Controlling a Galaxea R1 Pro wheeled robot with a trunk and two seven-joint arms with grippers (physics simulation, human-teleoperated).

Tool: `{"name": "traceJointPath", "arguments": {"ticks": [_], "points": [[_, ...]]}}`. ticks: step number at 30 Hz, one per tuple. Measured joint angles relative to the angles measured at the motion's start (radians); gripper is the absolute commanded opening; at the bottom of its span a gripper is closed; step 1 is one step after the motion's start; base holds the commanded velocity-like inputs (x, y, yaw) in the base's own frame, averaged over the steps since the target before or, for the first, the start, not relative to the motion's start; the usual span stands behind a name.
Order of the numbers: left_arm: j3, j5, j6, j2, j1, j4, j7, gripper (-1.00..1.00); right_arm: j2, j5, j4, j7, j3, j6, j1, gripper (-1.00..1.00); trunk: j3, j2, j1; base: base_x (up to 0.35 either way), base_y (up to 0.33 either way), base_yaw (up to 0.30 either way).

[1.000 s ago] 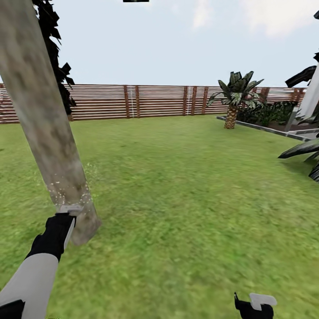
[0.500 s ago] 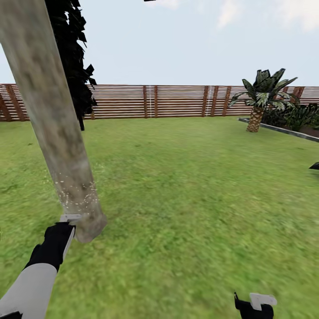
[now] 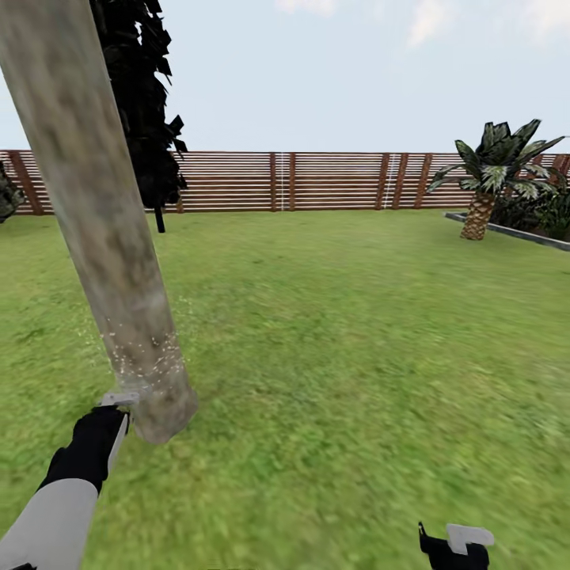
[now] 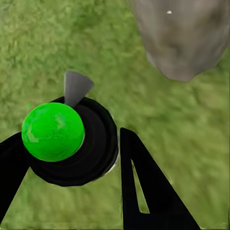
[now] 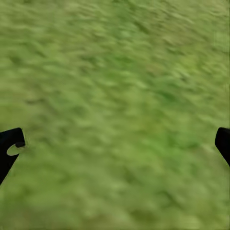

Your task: In the garden, pick up the pesticide atomizer on the floor and spray pesticide onto both trees until each tree trunk is fully covered.

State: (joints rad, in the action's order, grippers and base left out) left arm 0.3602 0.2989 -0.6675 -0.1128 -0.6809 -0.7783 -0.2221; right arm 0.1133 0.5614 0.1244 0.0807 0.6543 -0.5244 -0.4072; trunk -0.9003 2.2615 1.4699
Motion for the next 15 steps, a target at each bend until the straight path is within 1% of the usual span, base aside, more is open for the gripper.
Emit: {"name": "traceJointPath", "arguments": {"ticks": [1,2,3,5,7,9,10,12,14,15], "points": [[0.012,-0.002,0.002,0.002,0.002,0.002,0.001,-1.0,0.0,0.0,0.0,0.0,0.0,0.0,0.0,1.0,0.0,0.0,0.0,0.001,0.0,0.276],[0.016,-0.003,0.002,0.004,0.003,0.002,0.002,-1.0,0.0,0.0,0.0,0.0,0.0,0.0,0.0,1.0,0.0,0.0,0.0,0.0,0.0,0.276],[0.018,-0.003,0.003,0.005,0.003,0.004,0.003,-1.0,0.0,0.0,0.0,0.0,0.0,0.0,0.0,1.0,0.0,0.0,0.0,0.0,0.0,0.276],[0.017,-0.006,0.004,0.007,0.004,0.035,0.004,-1.0,0.0,0.0,0.0,0.0,0.0,0.0,0.0,1.0,0.0,0.0,0.0,-0.003,0.0,0.224],[0.014,-0.004,0.006,0.011,0.004,0.052,0.01,-1.0,0.0,0.0,0.0,0.0,0.0,0.0,0.0,1.0,0.0,0.0,0.0,-0.145,0.0,0.068],[0.014,-0.004,0.009,0.017,0.004,0.055,0.014,-1.0,0.0,0.0,0.0,0.0,0.0,0.0,0.0,1.0,0.0,0.0,0.0,-0.304,0.0,0.011],[0.012,-0.001,0.056,0.017,0.005,0.058,0.015,-1.0,0.0,0.0,0.0,0.0,0.0,0.0,0.0,1.0,0.0,0.0,0.001,-0.335,0.0,0.001],[0.01,-0.003,0.088,0.015,0.024,0.075,0.016,-1.0,0.0,0.001,-0.001,0.0,0.0,0.0,0.0,1.0,0.0,0.0,0.001,-0.338,0.0,0.001],[0.007,-0.003,0.15,0.011,0.048,0.102,0.018,-1.0,0.0,0.014,-0.001,0.0,0.0,0.0,0.0,1.0,0.0,0.0,0.001,-0.34,0.0,0.0],[0.004,0.009,0.296,-0.003,0.08,0.177,0.111,-1.0,-0.001,0.07,-0.003,0.0,-0.001,0.001,0.0,1.0,0.0,0.0,0.001,-0.341,0.0,0.0]]}}
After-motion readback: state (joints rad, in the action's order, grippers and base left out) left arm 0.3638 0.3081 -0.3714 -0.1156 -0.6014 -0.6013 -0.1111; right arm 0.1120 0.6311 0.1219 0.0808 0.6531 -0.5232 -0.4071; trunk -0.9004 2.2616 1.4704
